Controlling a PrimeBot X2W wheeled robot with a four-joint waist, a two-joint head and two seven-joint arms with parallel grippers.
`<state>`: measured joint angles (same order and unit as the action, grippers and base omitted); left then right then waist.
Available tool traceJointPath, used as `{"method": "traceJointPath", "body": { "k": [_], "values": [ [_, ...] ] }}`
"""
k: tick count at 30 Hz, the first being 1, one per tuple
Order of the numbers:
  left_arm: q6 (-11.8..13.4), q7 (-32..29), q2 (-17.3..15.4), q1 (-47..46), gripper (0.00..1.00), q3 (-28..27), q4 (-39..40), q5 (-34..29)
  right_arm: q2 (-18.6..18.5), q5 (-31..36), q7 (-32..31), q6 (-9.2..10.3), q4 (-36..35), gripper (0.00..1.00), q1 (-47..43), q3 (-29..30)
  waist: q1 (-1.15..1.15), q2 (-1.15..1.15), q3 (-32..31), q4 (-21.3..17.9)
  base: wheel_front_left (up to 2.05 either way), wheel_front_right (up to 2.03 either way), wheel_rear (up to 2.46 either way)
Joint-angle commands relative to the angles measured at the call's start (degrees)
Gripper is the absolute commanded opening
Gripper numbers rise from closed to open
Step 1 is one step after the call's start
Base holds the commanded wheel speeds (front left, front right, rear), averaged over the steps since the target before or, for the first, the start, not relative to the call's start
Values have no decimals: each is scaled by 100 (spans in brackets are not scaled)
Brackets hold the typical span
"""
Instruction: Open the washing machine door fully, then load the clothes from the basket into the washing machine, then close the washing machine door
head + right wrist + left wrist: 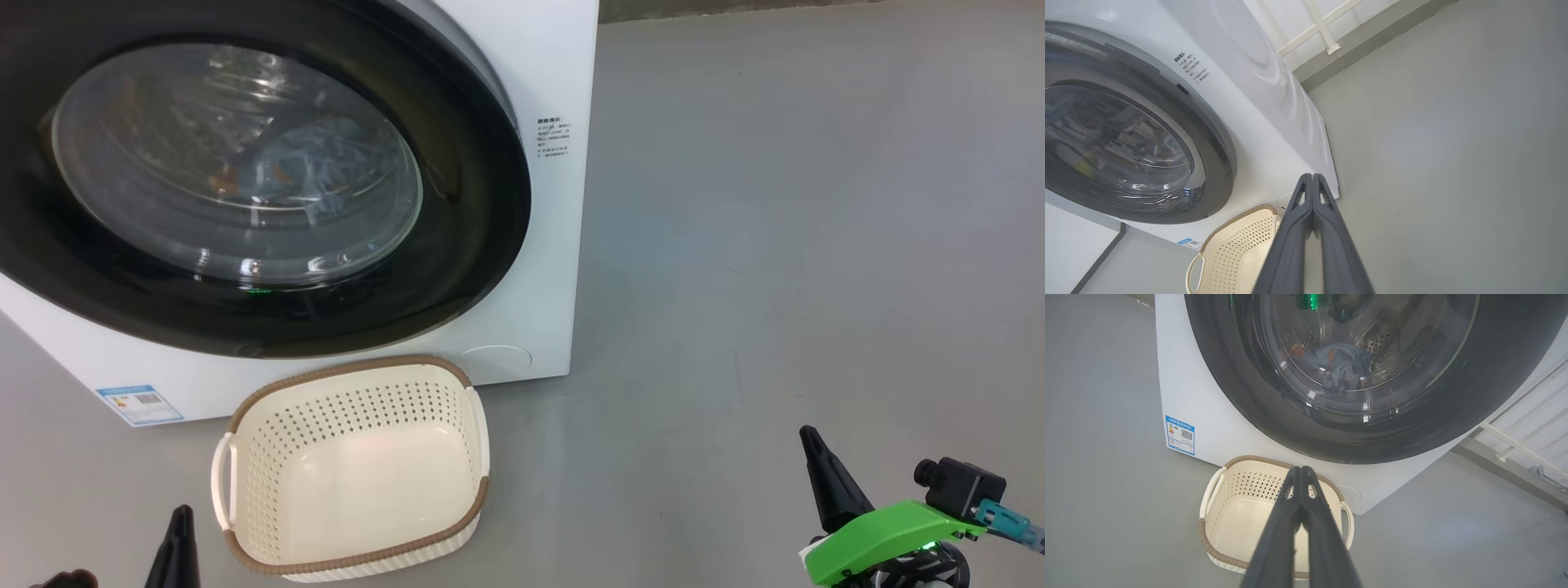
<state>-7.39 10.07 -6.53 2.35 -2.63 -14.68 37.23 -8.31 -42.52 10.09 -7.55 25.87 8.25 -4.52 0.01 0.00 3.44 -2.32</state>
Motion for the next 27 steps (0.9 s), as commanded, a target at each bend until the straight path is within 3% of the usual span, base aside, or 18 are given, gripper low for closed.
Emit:
{"method": "traceJointPath", "body": {
  "k": [1, 27],
  "values": [
    [-2, -40, -95, -185, 0, -109, 103, 148, -10, -154, -31, 2, -179, 0, 93, 58, 0, 0, -6, 4, 0, 0, 0],
    [-4, -462, 25, -359, 0, -184, 93, 1538, 132, -1408, -453, 3, -441, 0, 15, 329, -1, 0, -89, 63, 0, 0, 0]
  ]
}}
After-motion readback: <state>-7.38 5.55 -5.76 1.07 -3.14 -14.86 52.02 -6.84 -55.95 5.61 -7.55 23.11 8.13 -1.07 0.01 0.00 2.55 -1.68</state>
